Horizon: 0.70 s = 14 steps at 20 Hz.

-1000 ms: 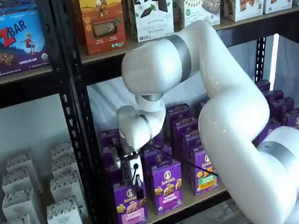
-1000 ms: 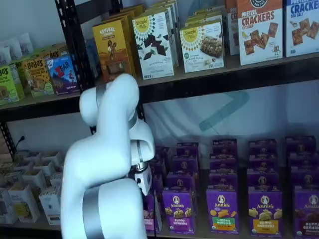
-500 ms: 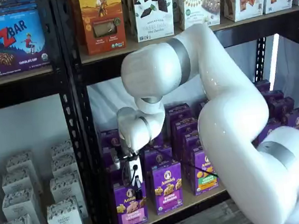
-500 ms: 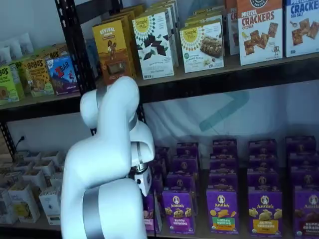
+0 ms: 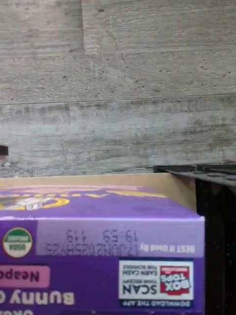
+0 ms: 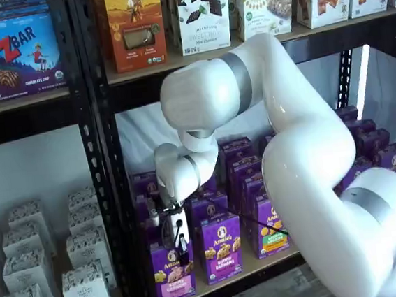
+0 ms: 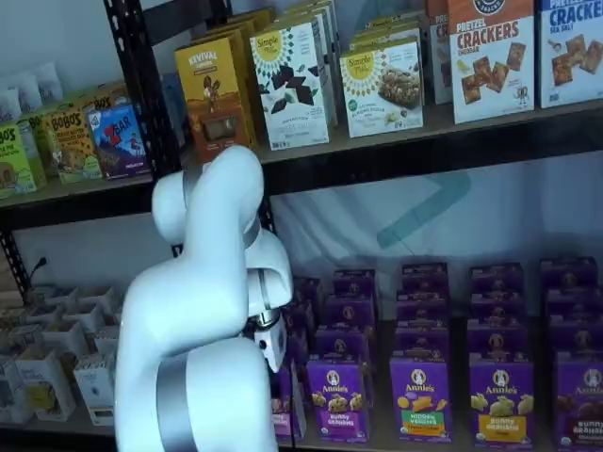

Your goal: Pick up the purple box with a pink patch in the middle, on the bottom shelf, the first box from the left

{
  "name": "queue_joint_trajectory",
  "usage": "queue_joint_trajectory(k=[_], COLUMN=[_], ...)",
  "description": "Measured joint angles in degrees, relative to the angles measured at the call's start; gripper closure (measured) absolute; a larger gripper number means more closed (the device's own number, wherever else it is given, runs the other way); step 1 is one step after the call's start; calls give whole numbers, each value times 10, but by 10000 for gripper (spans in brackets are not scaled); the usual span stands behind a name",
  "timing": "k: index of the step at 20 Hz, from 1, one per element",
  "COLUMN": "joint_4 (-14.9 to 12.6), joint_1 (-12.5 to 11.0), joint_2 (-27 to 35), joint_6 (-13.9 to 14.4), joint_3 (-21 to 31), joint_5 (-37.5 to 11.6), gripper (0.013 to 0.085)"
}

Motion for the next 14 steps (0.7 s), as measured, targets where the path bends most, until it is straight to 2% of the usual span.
queue_joint_trajectory(k=[6, 7, 8, 10, 11, 12, 14], joint_4=[6, 8, 10, 11, 11, 9, 0], joint_1=[1, 1, 1, 1, 1, 0, -1], joint_2=[3, 4, 4, 4, 3, 1, -1], joint_6=[-4, -6, -8, -9, -9, -8, -1], joint_3=[-4, -4, -5, -5, -3, 0, 4], joint_5=[2, 3, 5, 5, 5, 4, 1], gripper=[330, 370, 370, 450, 450, 490, 490])
